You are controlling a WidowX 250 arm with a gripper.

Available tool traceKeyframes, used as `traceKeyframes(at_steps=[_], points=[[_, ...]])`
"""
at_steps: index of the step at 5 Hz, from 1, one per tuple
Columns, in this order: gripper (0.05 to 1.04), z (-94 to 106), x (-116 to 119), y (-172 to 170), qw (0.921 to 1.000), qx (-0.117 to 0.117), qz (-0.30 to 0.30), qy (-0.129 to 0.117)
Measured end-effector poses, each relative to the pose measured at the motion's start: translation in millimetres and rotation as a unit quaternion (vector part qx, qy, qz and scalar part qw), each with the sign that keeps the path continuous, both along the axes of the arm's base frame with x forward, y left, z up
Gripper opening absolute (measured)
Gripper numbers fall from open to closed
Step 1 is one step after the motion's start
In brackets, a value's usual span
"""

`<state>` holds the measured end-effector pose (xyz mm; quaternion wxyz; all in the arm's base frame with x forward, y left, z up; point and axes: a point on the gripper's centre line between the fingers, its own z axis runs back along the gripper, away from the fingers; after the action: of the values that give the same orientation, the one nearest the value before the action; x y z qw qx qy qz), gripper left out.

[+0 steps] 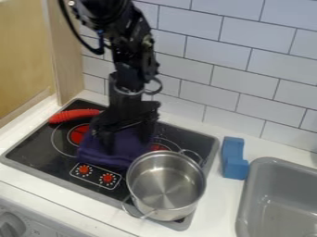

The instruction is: Put the purple fabric on the right burner

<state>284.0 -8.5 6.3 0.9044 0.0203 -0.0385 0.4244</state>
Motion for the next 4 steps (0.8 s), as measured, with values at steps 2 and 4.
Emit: traceKeyframes(at_steps=[2,4], points=[[0.999,-2.2,23.6,-25.0,0.9991,-0.011,-0.040,-0.012],[0.999,-0.8,33.9,-53.2,0.9947,-0.021,-0.099,-0.020]])
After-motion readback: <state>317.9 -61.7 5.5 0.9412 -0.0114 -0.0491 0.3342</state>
